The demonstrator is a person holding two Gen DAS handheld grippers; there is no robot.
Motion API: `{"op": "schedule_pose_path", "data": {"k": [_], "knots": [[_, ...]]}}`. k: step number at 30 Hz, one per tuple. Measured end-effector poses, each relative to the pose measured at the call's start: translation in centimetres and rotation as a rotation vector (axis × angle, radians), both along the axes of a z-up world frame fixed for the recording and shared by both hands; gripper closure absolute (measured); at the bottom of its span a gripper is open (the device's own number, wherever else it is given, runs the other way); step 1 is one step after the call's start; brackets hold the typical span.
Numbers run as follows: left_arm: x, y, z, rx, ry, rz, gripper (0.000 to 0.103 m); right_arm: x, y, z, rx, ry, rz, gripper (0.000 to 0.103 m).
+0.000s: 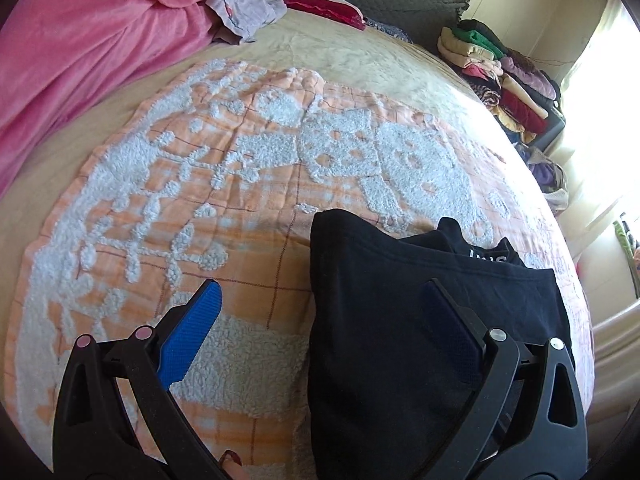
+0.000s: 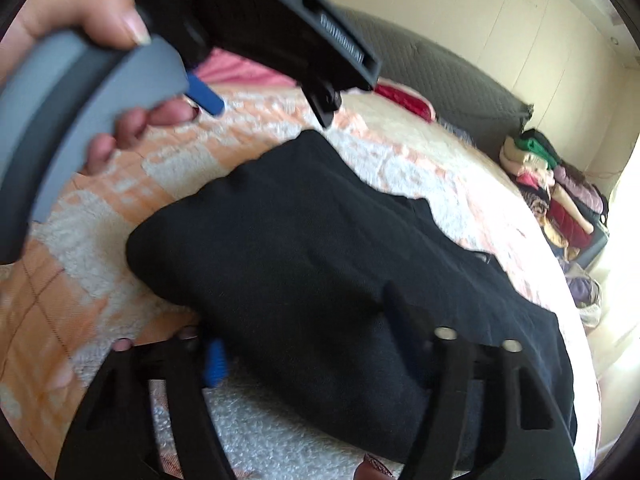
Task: Fold small clothes
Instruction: 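Grasp the sweatshirt side edge with the right tool and lift it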
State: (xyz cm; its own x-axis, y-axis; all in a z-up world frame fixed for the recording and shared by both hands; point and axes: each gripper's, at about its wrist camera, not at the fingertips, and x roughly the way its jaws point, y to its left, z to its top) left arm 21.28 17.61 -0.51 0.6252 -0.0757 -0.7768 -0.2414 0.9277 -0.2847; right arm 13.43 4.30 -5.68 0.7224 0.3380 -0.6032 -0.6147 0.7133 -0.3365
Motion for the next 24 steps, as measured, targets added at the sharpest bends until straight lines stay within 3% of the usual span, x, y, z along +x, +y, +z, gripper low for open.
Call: {"op": "schedule_pose_path", "data": {"k": [2, 5, 10, 18, 20, 22, 24], "knots": [[0.2, 0.0, -0.2, -0.003, 0.005, -0.004, 0.010, -0.1, -0.4, 0.5, 0.034, 0.003, -0.005, 0.072], [0.3, 0.2, -0.7, -0.035, 0.012, -0.008, 0.010, -0.3, -1.0, 1.2, 0.071, -0.011, -0.013, 0.086], [0.6, -0.4, -1.0, -0.076, 0.012, -0.026, 0.010, -0.6, -2.0, 2.0, 0.116, -0.020, -0.021, 0.091], [1.5, -2.5, -1.6, -0.220, 0.013, -0.112, 0.010, -1.7, -3.5, 3.1, 0.174, -0.036, -0.031, 0.094], [1.6, -3.2, -1.2, -0.236, 0.003, -0.127, 0.017, -1.7, -4.0, 3.3, 0.199, -0.026, -0.043, 0.094], [1.8, -4.0, -0.9, -0.249, 0.005, -0.138, 0.034, -1.8, -4.4, 3.6, 0.213, -0.029, -0.046, 0.094], [1.9, -4.8, -0.4, -0.226, 0.005, -0.144, 0.042, -2.1, -4.7, 3.9, 0.220, -0.037, -0.052, 0.094]]}}
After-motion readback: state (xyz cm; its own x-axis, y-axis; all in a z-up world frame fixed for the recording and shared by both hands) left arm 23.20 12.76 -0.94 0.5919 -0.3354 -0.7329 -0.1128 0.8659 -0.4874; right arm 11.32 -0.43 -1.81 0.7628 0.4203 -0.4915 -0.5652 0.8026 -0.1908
